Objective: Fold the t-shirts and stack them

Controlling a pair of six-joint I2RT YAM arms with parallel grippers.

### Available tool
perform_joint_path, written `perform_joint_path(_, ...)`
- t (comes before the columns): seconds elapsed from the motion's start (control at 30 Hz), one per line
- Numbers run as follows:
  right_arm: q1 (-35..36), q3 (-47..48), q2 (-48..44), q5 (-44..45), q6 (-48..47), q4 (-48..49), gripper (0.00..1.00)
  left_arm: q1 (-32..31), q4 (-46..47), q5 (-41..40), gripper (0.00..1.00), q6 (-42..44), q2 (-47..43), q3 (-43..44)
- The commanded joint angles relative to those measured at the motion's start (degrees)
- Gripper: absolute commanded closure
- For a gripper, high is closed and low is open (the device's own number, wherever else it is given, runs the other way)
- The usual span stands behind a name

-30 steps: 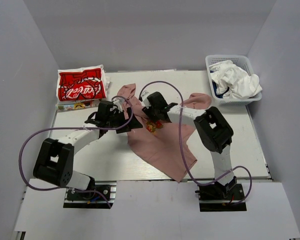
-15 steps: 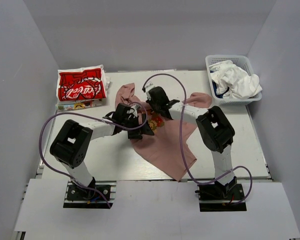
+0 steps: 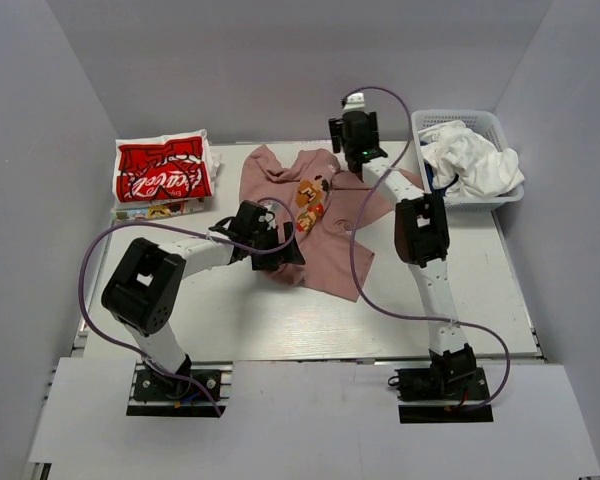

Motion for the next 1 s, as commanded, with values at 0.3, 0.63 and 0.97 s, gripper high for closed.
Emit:
perform_joint_path(0.3,-3.2,-13.5,-20.1,-5.4,-0.3,-1.0,0.1,1.1,-23.8,-16.5,0.01,1.5,-5.5,3.4)
perform_joint_path(0.63,-2.7,-53.7,-42.8,-18.3,13.7,-4.0,0.1,0.4,-31.5,-32.1,0.01,-3.8,-8.7,17.2)
perform_joint_path(0.97,-12.2,-65.4,-53.4,-7.7,28.9,-10.1,0.1,-18.2,-22.6,-13.1,0.01,12.0,-0.2,21.6)
